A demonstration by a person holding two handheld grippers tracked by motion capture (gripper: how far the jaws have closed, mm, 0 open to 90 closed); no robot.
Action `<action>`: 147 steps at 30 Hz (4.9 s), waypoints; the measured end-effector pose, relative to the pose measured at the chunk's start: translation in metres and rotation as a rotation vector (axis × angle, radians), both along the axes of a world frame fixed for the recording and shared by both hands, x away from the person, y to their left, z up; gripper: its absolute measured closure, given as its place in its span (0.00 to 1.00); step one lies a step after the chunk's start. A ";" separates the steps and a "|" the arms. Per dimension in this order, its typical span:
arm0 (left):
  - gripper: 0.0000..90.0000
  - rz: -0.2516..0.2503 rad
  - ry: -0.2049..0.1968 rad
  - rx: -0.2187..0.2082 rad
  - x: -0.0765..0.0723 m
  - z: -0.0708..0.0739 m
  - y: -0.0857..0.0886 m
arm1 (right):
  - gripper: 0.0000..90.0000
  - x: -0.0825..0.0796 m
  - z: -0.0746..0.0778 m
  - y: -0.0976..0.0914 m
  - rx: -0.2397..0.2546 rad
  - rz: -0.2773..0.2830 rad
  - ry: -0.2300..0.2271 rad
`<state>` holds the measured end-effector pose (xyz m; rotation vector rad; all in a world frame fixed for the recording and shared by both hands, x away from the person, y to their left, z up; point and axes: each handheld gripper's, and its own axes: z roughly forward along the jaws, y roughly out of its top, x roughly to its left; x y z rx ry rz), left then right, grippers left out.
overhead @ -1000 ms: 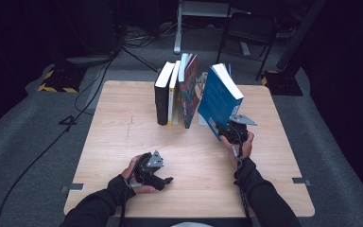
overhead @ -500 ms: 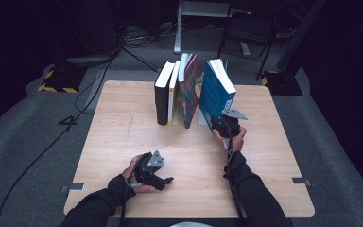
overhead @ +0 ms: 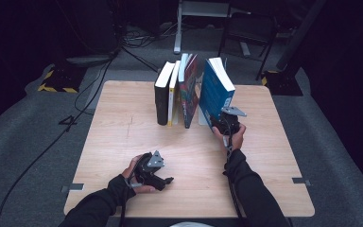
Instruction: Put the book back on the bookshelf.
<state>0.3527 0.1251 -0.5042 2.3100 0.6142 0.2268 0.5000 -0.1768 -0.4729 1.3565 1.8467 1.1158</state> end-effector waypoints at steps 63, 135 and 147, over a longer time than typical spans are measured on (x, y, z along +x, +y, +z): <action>0.18 0.000 0.000 -0.001 0.000 0.000 -0.001 | 0.39 -0.035 0.045 -0.016 -0.227 0.293 0.027; 0.18 0.003 -0.001 0.000 0.000 0.000 0.000 | 0.32 -0.128 0.030 -0.092 -0.463 0.445 0.096; 0.18 0.004 -0.001 0.001 -0.001 0.000 0.000 | 0.32 -0.139 0.010 -0.114 -0.418 0.428 0.122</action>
